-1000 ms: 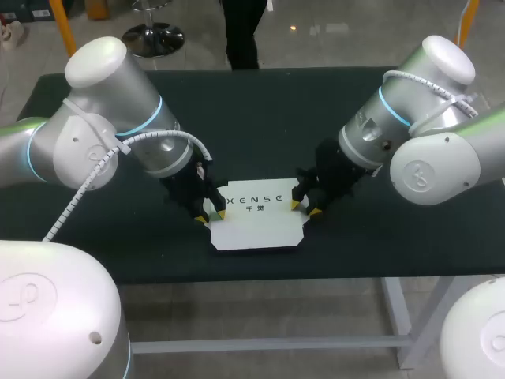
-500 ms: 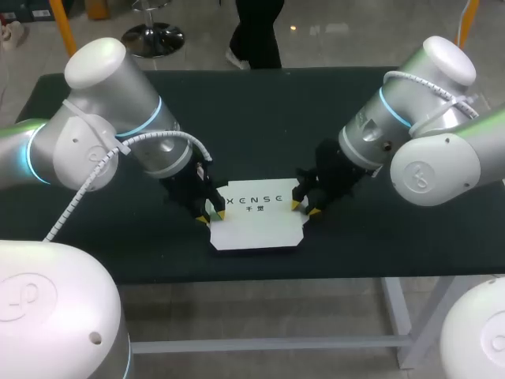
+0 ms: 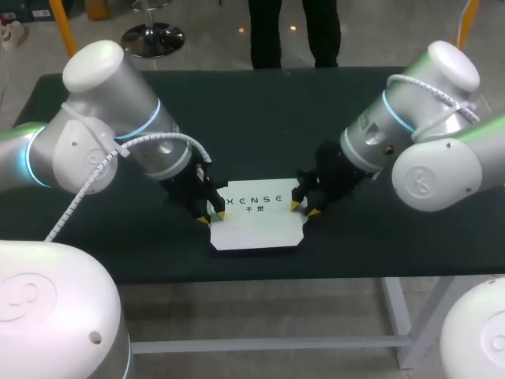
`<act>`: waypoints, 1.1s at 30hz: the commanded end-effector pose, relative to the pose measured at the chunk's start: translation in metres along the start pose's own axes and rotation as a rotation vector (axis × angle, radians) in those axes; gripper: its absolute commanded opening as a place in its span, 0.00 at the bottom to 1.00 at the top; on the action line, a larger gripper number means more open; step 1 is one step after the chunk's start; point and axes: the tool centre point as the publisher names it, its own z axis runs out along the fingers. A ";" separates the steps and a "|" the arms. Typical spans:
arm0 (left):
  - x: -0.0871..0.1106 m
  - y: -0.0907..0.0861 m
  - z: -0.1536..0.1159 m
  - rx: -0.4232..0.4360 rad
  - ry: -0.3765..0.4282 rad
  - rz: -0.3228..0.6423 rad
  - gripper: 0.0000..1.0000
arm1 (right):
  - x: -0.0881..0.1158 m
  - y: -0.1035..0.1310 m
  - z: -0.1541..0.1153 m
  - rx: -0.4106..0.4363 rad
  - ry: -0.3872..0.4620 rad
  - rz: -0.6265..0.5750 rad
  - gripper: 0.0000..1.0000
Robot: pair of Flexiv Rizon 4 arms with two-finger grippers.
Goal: Assemble the packaging by folding the flat box into shape, placing the metal phone stand inside, and closing the box properly
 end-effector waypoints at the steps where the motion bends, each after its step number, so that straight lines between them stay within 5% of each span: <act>1: -0.003 0.002 0.011 0.003 0.003 0.001 0.35 | -0.002 -0.002 0.006 -0.002 0.011 -0.003 0.45; 33: -0.003 0.003 0.010 0.024 0.173 0.044 0.38 | -0.007 0.002 0.006 -0.038 0.117 -0.004 0.44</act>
